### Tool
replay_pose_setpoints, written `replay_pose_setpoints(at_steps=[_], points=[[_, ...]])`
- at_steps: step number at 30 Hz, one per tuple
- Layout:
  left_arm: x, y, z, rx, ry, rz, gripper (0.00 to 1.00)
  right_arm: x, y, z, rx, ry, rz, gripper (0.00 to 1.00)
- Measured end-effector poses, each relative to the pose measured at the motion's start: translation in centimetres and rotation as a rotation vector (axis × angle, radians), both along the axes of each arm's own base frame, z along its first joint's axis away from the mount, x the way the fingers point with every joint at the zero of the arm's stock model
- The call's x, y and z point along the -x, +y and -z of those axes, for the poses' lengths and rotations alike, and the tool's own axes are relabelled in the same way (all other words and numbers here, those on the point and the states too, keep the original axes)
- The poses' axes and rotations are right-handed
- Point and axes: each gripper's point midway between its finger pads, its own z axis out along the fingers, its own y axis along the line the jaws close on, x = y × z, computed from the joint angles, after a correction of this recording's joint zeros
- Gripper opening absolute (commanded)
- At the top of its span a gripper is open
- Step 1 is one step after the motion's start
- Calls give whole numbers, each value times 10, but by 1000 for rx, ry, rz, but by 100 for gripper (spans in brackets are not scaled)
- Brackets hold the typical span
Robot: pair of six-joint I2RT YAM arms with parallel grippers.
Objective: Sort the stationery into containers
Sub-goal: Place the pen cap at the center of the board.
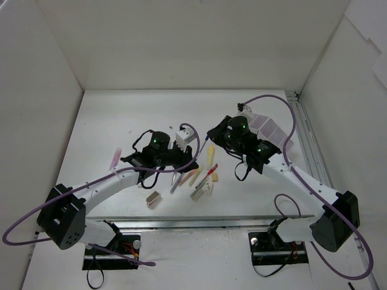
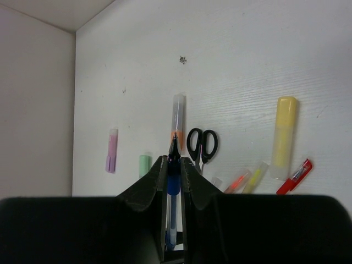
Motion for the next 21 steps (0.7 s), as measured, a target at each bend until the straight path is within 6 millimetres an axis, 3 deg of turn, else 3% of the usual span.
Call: replay_pose_setpoints(at_steps=[3,7,14,16,18,21], points=[[0,0,0,2,5,-3,0,0,1,1,7,-8,-11,0],[1,0,0,5,13,-6,0,-1,1,3,18,-22,-22,16],[1,-3,-4,22,13,0,0,1,2,6,47,-34,-50,19],[1,-4,-6,27,13,4,0,1,2,5,50,-36,-52,15],[2,-5,-7,32,13,7,0,0,3,4,50,-43,-56,1],[2,-5,-6,30,21,6,0,0,6,0,35,-56,-62,0]])
